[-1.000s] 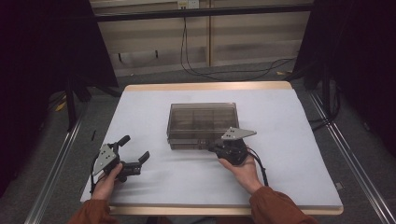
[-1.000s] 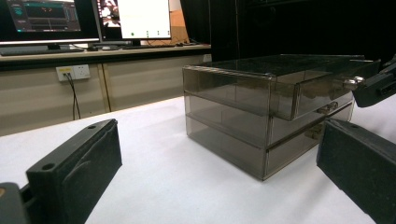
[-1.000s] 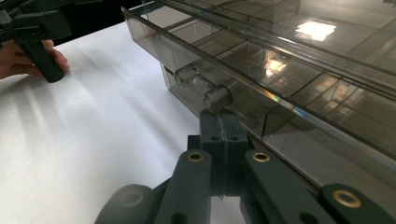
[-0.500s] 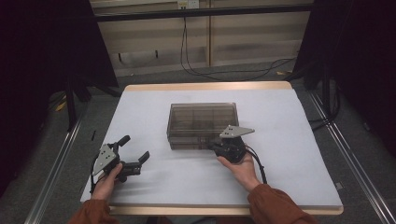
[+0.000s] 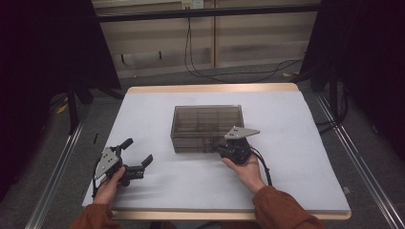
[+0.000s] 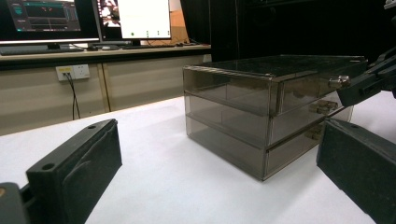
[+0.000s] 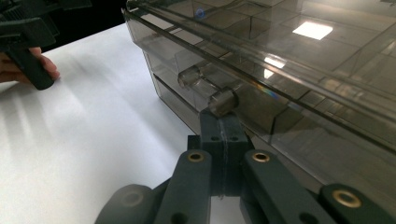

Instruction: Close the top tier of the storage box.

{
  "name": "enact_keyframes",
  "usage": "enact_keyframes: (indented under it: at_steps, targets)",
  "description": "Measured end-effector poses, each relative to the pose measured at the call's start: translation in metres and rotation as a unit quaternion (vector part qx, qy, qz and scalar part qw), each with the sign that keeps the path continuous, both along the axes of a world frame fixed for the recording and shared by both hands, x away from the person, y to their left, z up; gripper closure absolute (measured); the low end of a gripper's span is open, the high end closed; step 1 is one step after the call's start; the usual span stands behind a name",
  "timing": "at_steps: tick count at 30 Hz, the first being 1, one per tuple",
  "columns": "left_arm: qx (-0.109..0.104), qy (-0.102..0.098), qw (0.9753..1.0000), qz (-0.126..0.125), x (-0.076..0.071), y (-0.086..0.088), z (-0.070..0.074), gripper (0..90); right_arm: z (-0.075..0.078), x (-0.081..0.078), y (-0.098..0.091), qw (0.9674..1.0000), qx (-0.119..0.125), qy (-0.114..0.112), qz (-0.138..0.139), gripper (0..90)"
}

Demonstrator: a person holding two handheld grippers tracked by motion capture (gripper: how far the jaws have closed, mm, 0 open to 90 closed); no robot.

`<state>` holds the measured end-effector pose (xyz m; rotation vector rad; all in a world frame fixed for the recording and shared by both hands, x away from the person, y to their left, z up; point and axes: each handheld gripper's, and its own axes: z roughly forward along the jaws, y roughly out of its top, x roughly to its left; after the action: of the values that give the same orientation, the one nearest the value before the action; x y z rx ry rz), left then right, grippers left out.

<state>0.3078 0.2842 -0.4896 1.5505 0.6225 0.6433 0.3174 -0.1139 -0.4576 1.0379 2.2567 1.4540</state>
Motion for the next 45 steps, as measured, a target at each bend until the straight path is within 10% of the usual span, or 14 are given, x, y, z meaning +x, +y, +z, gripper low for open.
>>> enact_keyframes:
  at_steps: [22,45]
  targets:
    - [0.0,0.0,1.0,0.001,0.0,-0.001,0.0,0.0,0.004,-0.006,-0.012,0.9999,0.012,0.002,-0.006,89.7]
    - [0.001,0.003,1.0,0.005,0.0,-0.001,0.0,0.0,0.03,-0.059,-0.089,0.9962,0.046,-0.019,-0.071,39.7]
